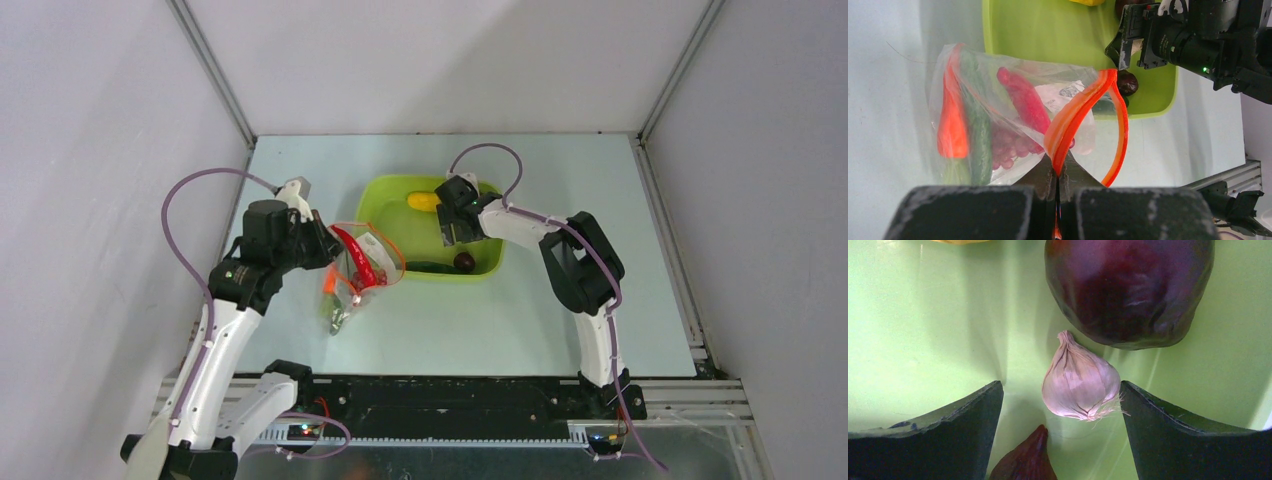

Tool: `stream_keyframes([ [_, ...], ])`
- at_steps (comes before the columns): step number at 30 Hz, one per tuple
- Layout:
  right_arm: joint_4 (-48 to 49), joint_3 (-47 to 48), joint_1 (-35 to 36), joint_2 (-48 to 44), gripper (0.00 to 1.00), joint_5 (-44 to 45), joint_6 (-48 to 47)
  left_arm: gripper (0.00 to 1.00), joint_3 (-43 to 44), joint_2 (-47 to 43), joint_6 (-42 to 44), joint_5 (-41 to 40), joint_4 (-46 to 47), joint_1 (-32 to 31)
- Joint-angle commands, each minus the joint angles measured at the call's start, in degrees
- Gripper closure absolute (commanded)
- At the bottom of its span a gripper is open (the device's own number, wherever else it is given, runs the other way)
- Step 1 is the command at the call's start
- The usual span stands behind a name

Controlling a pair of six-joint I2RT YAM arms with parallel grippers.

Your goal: Place the food in the zip-top bag and seal the zipper

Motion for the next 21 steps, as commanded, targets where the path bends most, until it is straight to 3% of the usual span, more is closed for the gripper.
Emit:
stream_keyframes([
  [1,2.1,-0.3,0.2,0.3,0.11,0.8,1.3,1.00,-0.1,-0.9,0.3,2.0,2.8,-0.1],
  [6,2.6,-0.7,0.2,0.7,0.18,1.0,1.4,1.00,0.0,-1.0,0.2,1.8,2.5,-0.1],
  [13,5.0,-2.2,-0.3,0.1,0.39,1.8,1.6,1.00,-0.2,-0.9,0.2,1.7,2.9,-0.1],
  [21,5.9,-2.1,-0.9,0.2,0.43,2.6,2.4,1.00,-0.4,-0.9,0.2,1.7,3.2,-0.1],
])
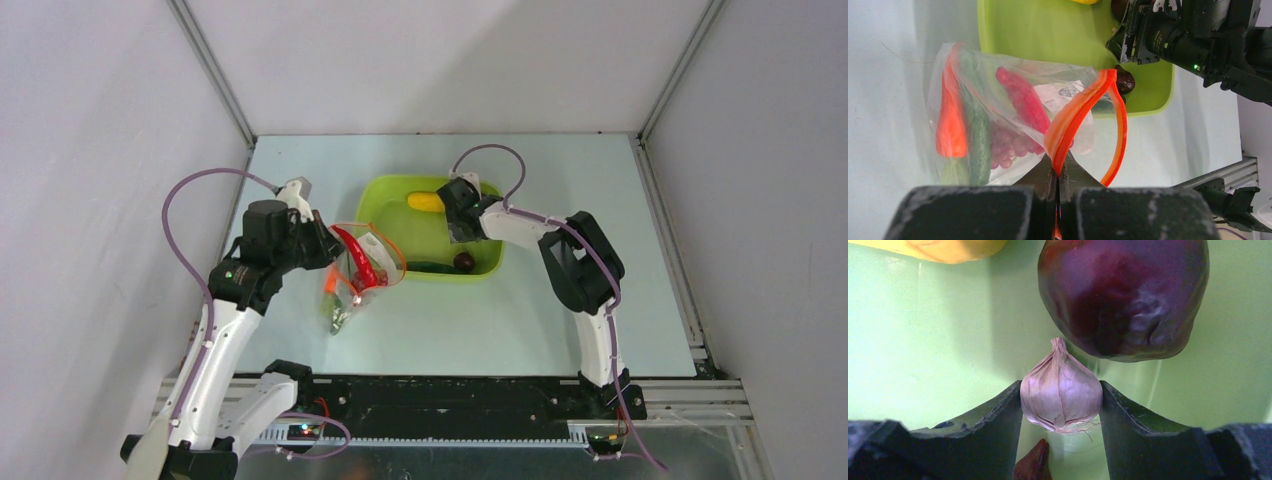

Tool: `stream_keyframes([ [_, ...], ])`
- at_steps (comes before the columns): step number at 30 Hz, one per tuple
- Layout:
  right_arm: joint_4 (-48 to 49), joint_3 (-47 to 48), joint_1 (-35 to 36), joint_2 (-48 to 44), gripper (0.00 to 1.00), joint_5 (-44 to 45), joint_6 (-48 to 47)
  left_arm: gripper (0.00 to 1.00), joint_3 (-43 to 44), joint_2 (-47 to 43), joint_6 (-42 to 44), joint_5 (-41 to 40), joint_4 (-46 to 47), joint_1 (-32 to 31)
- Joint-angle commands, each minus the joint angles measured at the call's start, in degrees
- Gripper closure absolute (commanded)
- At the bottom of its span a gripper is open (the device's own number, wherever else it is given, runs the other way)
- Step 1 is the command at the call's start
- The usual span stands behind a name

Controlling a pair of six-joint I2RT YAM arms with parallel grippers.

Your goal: Place the food in the zip-top bag and seal the zipper

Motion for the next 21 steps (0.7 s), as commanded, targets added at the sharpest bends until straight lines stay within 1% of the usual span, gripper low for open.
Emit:
stream_keyframes([
  [1,1.7,-0.2,-0.7,0.1,0.44,1.9,1.1,1.00,-0.4,-0.7,0.1,0.8,3.2,-0.1],
  [4,2.1,-0.4,-0.8,-0.3,0.51,1.8,1.0,1.00,-0.4,-0.3,0.1,1.0,3.0,-0.1],
  [5,2.2,-0.5,-0.7,-0.8,0.55,1.8,0.9,1.00,-0.3,-0.3,0.1,0.9,2.9,-0.1],
  [9,3.3,-2.1,-0.4,-4.6,0.64,1.8,-0.1,1.00,-0.3,-0.5,0.1,0.9,3.0,-0.1],
  [15,8.2,-5.1,2.6,-16.2,0.67,1.0,-5.7,1.00,-0.4,-0.6,0.0,0.9,3.0,-0.1],
  [16,9.5,-5.6,3.7,-19.5,0.67,0.5,-6.2,1.00,-0.4,-0.6,0.0,1.1,3.0,-0.1],
  [20,13.9,-8.5,8.8,-27.4,0.66,-5.6,-10.9,1.00,-0.4,-1.1,0.0,1.6,3.3,-0.1],
  [21,14.5,-9.2,9.6,-28.6,0.66,-9.2,-11.4,1.00,-0.6,-1.2,0.1,1.6,3.3,-0.1],
])
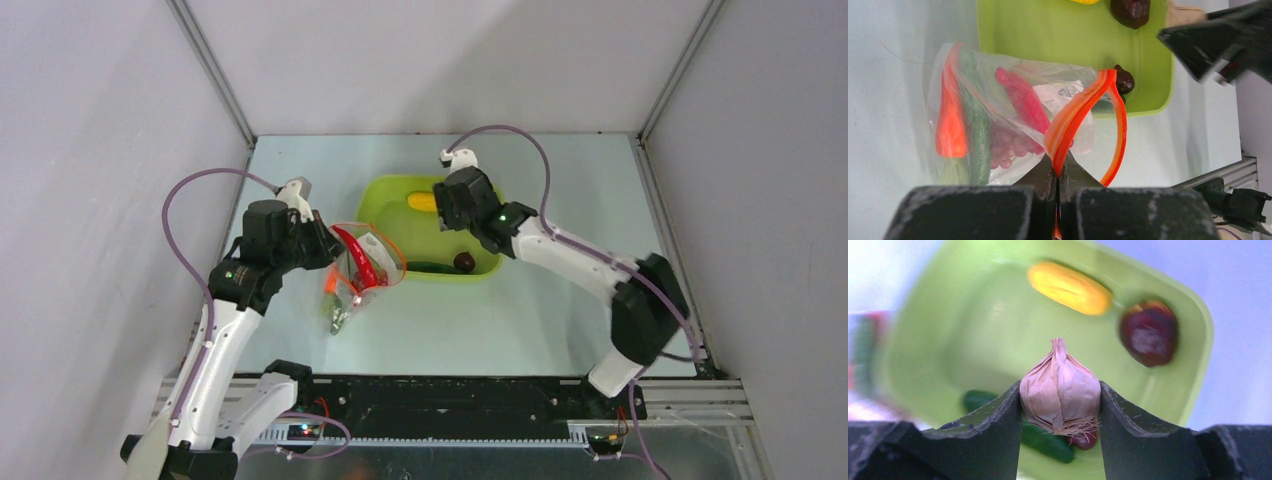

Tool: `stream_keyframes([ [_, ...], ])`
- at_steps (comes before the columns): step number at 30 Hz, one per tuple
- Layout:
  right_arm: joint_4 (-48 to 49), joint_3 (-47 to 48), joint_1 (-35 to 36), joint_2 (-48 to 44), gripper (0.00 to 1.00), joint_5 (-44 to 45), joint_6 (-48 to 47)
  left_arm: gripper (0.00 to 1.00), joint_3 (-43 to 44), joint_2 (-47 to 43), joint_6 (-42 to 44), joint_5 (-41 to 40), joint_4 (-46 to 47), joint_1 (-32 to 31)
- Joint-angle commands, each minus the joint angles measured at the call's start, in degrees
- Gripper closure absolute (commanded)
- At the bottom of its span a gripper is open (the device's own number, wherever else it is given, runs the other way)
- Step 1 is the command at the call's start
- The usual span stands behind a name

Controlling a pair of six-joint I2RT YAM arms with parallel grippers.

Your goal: Place the food in the zip-top bag and seal the zipper

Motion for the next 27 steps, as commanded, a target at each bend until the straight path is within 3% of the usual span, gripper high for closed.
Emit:
stream_keyframes([
  [1,8.8,-1.9,6.4,-10.6,0.66,-9.5,-5.9,1.00,-0.7,-1.4,0.0,1.3,3.4,-0.1],
  [5,11.3,-3.0,11.7,-14.2,0.66,-23.1,-8.0,1.00,-0.5,-1.0,0.1,2.0,3.4,-0.1],
  [9,14.1,-3.0,16.9,-13.5,0.65,-29.6,-9.0,1.00,-0.4,-0.9,0.1,2.0,3.0,-0.1],
  [17,19.5,-1.7,18.6,-6.0,0.60,-28.5,0.6,1.00,-0.7,-1.5,0.1,2.0,3.4,-0.1],
  [23,12.4,6.2,18.5,2.3,0.54,-26.5,6.3,1.00,-0.8,-2.0,0.1,2.1,3.4,-0.1],
  [27,12.0,8.1,18.8,4.5,0.49,-29.8,7.0,1.00,-0.7,-2.1,0.2,2.1,3.5,-0.1],
])
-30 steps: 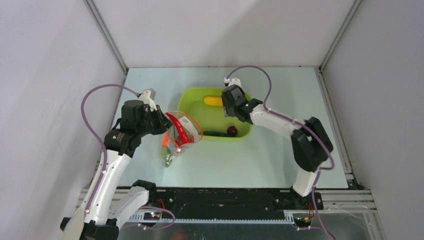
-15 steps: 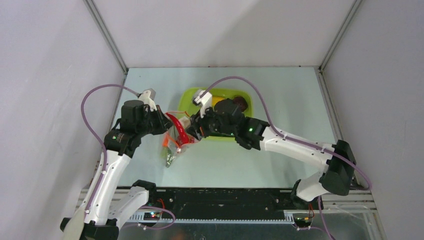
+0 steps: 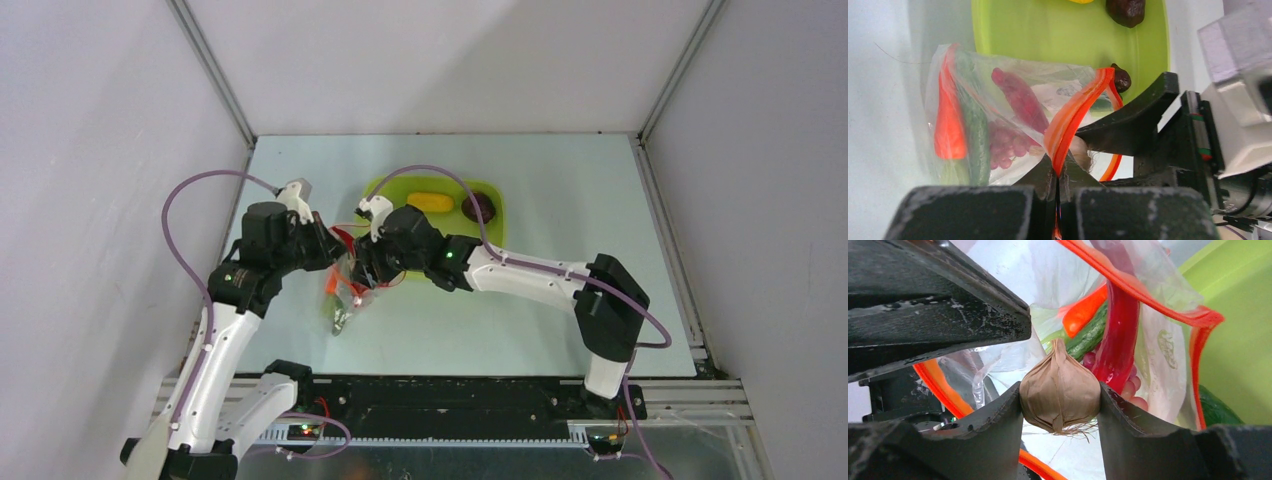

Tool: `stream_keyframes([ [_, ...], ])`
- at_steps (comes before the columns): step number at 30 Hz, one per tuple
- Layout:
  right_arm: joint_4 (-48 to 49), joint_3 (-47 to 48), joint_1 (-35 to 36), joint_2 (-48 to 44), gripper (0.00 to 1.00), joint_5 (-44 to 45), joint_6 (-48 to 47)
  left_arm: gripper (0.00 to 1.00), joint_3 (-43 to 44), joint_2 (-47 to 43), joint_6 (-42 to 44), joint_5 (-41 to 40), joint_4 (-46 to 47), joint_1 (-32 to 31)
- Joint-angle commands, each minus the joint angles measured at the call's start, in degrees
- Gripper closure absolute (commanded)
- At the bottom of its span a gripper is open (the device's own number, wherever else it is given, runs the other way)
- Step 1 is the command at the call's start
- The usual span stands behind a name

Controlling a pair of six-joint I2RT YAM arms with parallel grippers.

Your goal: Place the food in the zip-top bag and seal the zipper

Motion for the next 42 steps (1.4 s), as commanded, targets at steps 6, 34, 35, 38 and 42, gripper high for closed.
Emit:
stream_keyframes([
  [6,-2.7,5.2,0.6,0.9,0.21,-4.5,1.0,1.00,-0.1,-1.1,0.1,1.7,3.1,-0.1],
  [34,-11.1,-1.4,-10.2,-13.4,0.00,16.1,-15.0,1.00,0.3,-0.3,0.5,1.1,2.6,-0.1],
  [35,-11.4,-1.4,-11.5,-13.0,0.00,15.7,-14.8,1.00,0.3,-0.4,0.7,1.1,2.8,-0.1],
  [38,-13.0,-1.3,-13.8,-12.2,0.01,14.0,-14.8,1.00,-0.8,-1.5,1.2,1.1,5.1,-0.1],
  [42,-16.3,-1.3,-16.4,-10.4,0.00,10.6,-16.4,1.00,-2.9,-2.1,2.1,3.0,6.7,-0.1],
])
